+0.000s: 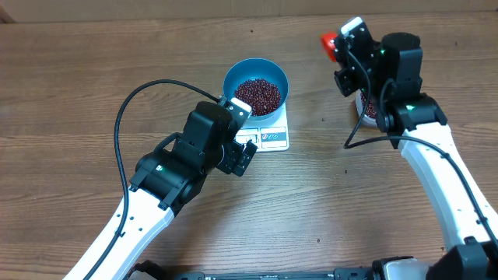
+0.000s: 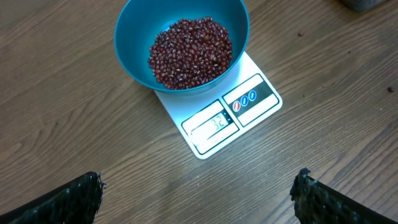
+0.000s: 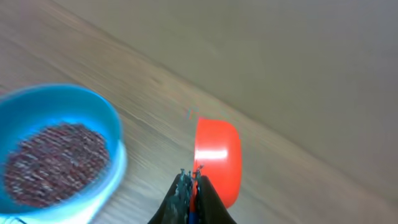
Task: Scoop item into bowl and weigh 150g on scale
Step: 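Move the empty scoop with the right gripper back to the bean tub, then dip the red scoop into the bean tub with the right gripper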
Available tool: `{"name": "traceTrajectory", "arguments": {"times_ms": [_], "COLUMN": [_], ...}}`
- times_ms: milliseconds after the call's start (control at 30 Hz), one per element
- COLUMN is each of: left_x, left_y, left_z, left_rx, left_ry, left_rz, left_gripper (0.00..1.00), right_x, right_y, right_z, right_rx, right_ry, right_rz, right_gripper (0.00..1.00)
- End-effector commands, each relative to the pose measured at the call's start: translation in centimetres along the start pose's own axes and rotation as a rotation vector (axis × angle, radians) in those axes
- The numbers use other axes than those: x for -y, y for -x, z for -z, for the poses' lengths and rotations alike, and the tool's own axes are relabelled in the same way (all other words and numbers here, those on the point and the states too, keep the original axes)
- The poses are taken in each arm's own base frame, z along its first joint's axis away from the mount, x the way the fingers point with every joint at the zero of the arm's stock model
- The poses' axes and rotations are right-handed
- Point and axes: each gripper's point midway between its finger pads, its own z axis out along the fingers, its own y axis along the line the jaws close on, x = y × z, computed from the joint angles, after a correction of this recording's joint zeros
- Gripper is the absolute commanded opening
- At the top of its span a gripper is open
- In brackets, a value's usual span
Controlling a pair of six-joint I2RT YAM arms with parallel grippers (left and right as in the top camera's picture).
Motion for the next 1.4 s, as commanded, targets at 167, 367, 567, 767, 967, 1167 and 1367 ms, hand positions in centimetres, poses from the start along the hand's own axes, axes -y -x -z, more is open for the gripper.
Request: {"name": "traceTrajectory", "arguments": {"times_ms": [167, 367, 567, 767, 967, 1167, 1367], "left_x": [0.0, 0.0, 0.0, 0.0, 0.0, 0.0, 0.0], "left_y": [0.1, 0.1, 0.1, 0.1, 0.1, 0.1, 0.1], "left_z": [0.2, 0.2, 0.2, 0.2, 0.2, 0.2, 0.2], "left_rx": [0.010, 0.010, 0.010, 0.010, 0.010, 0.010, 0.010], "left_ry": [-0.009, -0.009, -0.009, -0.009, -0.009, -0.009, -0.009], "left_rz": [0.017, 0.017, 0.017, 0.017, 0.017, 0.017, 0.017], "left_gripper": [1.00, 0.99, 1.00, 1.00, 1.00, 1.00, 0.99], "right_x": [5.8, 8.0, 9.4, 8.0, 7.4, 6.7, 4.2], "right_y": [-5.7, -8.5, -12.7, -16.5, -18.5, -19.5, -19.4], "right_z": [3.3, 4.2, 3.2, 1.6, 0.5, -0.2, -1.6], "right_rx": [-0.285, -0.337, -0.398, -0.510, -0.567, -0.593, -0.570], "right_ry": [-0.366, -0.424, -0.360, -0.274, -0.254, -0.227, -0.074], "right_rz": [-0.067, -0.238, -0.409, -0.455, -0.462, -0.471, -0.519], "right_gripper": [0.04, 0.04, 0.04, 0.04, 0.04, 0.04, 0.04]}}
